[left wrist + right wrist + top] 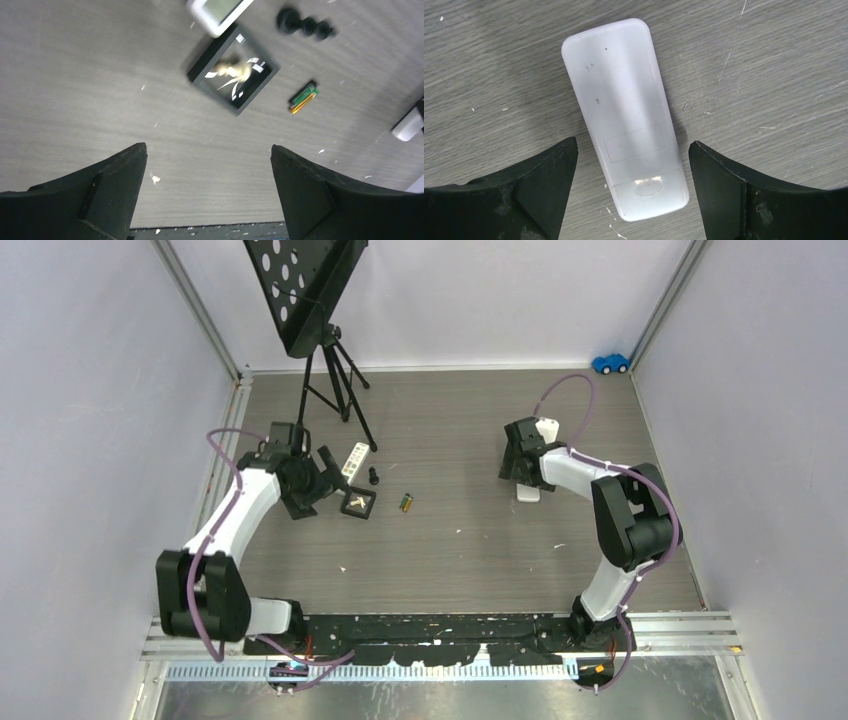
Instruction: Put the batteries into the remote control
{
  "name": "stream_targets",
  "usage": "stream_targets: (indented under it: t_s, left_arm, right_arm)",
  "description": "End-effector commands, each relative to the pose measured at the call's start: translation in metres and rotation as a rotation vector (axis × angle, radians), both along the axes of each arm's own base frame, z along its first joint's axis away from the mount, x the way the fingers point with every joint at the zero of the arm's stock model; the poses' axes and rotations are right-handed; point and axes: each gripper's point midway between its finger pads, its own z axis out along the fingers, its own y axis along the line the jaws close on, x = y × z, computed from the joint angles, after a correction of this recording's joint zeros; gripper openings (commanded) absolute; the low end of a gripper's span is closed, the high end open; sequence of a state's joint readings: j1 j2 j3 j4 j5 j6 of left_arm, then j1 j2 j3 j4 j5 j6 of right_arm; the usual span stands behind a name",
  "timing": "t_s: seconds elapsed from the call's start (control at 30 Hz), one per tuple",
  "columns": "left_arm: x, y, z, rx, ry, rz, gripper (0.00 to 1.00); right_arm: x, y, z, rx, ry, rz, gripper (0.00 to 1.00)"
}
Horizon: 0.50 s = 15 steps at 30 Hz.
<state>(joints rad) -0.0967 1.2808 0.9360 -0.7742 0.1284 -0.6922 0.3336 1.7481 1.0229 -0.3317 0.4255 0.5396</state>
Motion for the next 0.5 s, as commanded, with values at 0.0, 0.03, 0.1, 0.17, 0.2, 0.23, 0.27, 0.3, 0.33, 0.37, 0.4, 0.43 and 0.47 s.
stream_targets:
  t_s: [0.0,0.03,0.1,0.17,0.2,0.23,0.27,0.3,0.33,0.37,0.4,0.43,0.47]
  left_arm:
    - [0.055,-0.010,0.032,-0.020,-0.103,-0.082,0.94]
    - [0.064,-0.012,0.035,-0.019,-0.110,-0.099,0.91]
    - [0.083,-0.014,0.036,-0.013,-0.120,-0.117,0.86]
    - [0.100,-0.012,0.031,0.009,-0.128,-0.121,0.80]
    - [0.107,-0.010,0.028,0.025,-0.132,-0.124,0.74]
    - [0.113,-0.009,0.023,0.033,-0.130,-0.124,0.66]
    - [0.119,-0.009,0.022,0.039,-0.143,-0.121,0.63]
    - [0.128,-0.009,0.017,0.042,-0.161,-0.120,0.62]
    - [0.132,-0.009,0.013,0.046,-0.167,-0.119,0.61]
    - [0.136,-0.008,0.009,0.058,-0.168,-0.113,0.61]
    - [0.140,-0.005,0.006,0.077,-0.175,-0.110,0.62]
    - [0.144,-0.002,0.000,0.101,-0.186,-0.111,0.64]
    - [0.149,-0.001,-0.005,0.124,-0.205,-0.124,0.65]
  right_arm:
    - [0.010,0.004,0.042,0.058,-0.097,-0.043,0.87]
    - [0.009,0.005,0.047,0.072,-0.106,-0.048,0.87]
    - [0.004,0.010,0.052,0.115,-0.109,-0.038,0.85]
    - [0.000,0.015,0.059,0.157,-0.122,-0.032,0.81]
    - [-0.003,0.018,0.061,0.176,-0.125,-0.027,0.80]
    - [-0.006,0.021,0.061,0.195,-0.125,-0.017,0.79]
    - [-0.008,0.022,0.062,0.210,-0.127,-0.015,0.78]
    - [-0.010,0.025,0.063,0.226,-0.130,-0.011,0.77]
    - [-0.012,0.027,0.064,0.243,-0.131,-0.002,0.77]
    - [-0.013,0.029,0.064,0.259,-0.132,0.005,0.76]
    - [-0.015,0.031,0.064,0.270,-0.130,0.012,0.76]
    - [-0.017,0.034,0.065,0.284,-0.129,0.018,0.76]
    - [-0.018,0.034,0.065,0.290,-0.130,0.019,0.75]
